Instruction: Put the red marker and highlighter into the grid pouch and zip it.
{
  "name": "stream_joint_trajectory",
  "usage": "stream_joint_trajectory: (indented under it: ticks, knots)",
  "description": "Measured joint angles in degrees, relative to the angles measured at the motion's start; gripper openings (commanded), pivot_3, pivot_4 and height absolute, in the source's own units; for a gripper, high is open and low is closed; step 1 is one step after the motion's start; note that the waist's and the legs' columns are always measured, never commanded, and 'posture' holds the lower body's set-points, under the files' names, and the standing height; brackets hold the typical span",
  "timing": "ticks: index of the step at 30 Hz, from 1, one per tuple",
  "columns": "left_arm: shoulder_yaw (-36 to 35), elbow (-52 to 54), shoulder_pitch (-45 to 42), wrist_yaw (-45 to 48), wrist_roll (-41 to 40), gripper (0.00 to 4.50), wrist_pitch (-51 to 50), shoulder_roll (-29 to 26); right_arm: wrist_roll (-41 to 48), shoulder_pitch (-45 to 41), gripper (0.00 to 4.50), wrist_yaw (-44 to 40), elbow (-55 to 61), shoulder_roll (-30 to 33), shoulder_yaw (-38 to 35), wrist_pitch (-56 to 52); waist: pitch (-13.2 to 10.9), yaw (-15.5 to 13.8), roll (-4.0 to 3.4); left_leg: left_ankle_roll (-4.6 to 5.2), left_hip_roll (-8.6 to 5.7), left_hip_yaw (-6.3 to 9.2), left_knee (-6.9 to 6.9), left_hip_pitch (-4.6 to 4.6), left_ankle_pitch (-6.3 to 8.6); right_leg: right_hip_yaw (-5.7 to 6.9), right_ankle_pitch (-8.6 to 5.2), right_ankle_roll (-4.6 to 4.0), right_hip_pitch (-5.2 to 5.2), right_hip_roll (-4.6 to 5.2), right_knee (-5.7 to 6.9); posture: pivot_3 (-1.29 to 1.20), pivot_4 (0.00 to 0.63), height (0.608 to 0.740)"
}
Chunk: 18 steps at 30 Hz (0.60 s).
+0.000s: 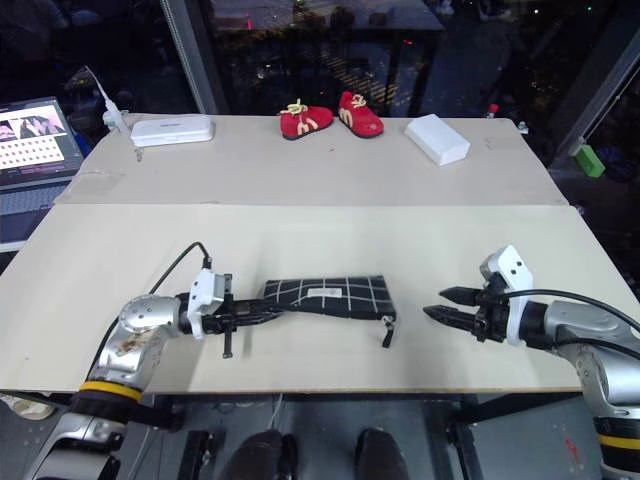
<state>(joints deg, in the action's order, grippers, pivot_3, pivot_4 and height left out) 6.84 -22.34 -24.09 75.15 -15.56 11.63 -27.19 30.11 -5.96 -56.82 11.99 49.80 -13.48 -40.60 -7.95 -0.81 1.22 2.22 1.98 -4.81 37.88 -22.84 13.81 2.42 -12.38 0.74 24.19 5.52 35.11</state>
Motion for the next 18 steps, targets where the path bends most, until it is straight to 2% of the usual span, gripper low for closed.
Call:
stream_joint_trajectory:
  ticks: [1, 6, 8, 11, 15, 18]
  knots:
    - [0.3, -2.4, -1.4, -0.2, 0.9, 0.84, 1.3, 0.6, 0.0, 0.0, 2.83, 0.5, 0.0, 0.0, 0.0, 0.0, 0.0, 0.0, 0.00, 0.01, -0.01, 0.01, 0.00, -0.08, 0.00, 0.00, 0.02, 0.02, 0.04, 0.00, -0.03, 0.00, 0.150, 0.740]
    - [0.7, -4.8, -3.1, 1.4, 0.4, 2.48, 0.3, 2.3, -0.1, 0.1, 2.83, 2.2, -0.1, 0.1, 0.0, -0.1, 0.0, 0.2, 0.00, 0.14, -0.01, 0.00, 0.02, -0.11, 0.08, -0.03, 0.04, 0.14, 0.05, 0.00, -0.07, 0.00, 0.150, 0.740]
    - [0.7, -1.7, -1.6, 2.8, -1.2, 3.35, -2.4, 2.2, -0.1, 0.2, 2.83, 2.4, -0.1, 0.3, 0.0, -0.1, 0.0, 0.2, 0.00, 0.14, 0.00, 0.01, 0.02, -0.07, 0.08, -0.04, 0.04, 0.14, 0.04, 0.00, -0.05, 0.00, 0.150, 0.740]
    - [0.6, 3.7, 1.5, 2.4, -3.0, 4.36, -6.2, 2.1, -0.1, 0.2, 2.83, 2.5, -0.4, 0.5, 0.0, -0.1, 0.0, 0.2, 0.00, 0.14, 0.01, 0.01, 0.02, -0.03, 0.08, -0.06, 0.04, 0.14, 0.02, 0.00, -0.01, 0.00, 0.150, 0.740]
    - [-3.3, 14.2, 4.7, -3.2, -9.9, 4.36, -18.0, 1.1, -0.7, -0.9, 2.83, 2.1, -2.6, 0.8, 0.5, 0.1, 0.0, 0.2, 0.01, 0.13, 0.15, 0.05, 0.08, 0.01, 0.07, -0.12, 0.06, 0.15, -0.03, -0.04, 0.03, 0.00, 0.150, 0.740]
    - [-10.8, 22.7, 5.1, -15.5, -16.5, 4.36, -33.0, -0.5, -1.7, -3.3, 2.83, 2.1, -6.8, 0.7, 0.5, 1.8, 0.0, 0.4, -0.01, 0.13, 0.15, 0.04, 0.08, 0.12, 0.07, -0.20, 0.06, 0.19, -0.10, -0.09, 0.03, 0.00, 0.150, 0.740]
